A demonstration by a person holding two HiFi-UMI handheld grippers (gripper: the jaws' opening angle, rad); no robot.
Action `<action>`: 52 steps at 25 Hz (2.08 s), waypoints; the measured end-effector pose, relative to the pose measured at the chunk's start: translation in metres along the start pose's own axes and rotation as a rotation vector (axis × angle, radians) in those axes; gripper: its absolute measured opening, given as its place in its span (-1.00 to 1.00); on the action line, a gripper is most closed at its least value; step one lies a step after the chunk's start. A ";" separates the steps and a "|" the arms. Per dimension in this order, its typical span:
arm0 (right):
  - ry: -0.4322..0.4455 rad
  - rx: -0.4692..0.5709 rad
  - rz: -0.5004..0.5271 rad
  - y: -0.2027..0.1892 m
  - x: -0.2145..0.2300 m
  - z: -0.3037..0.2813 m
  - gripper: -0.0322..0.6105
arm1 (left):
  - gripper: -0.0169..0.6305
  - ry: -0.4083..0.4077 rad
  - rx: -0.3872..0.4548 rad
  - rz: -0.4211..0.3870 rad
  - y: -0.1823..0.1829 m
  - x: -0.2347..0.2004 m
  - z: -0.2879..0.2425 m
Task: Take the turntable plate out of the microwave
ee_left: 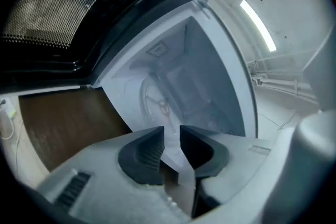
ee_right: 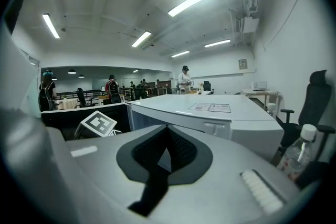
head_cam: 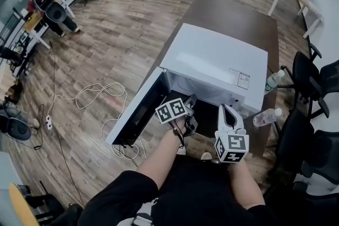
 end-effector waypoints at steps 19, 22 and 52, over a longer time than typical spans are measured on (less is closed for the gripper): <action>-0.126 -0.028 -0.049 -0.013 0.007 -0.007 -0.87 | -0.55 -0.080 0.010 0.362 0.007 -0.038 -0.045; -0.132 -0.025 -0.047 -0.011 0.007 -0.010 -0.87 | -0.55 -0.056 0.005 0.379 0.010 -0.041 -0.048; -0.202 -0.030 -0.051 -0.001 0.018 -0.021 -0.87 | -0.67 -0.294 -0.029 0.465 0.016 -0.036 -0.065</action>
Point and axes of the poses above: the fingertips, and each gripper's own axes: z backward along the fingers, x to its right, y out of its top, the point moved 10 cm from there along z, backward along the fingers, and after that the axes turned 4 degrees about -x, right-handed, at the moved point
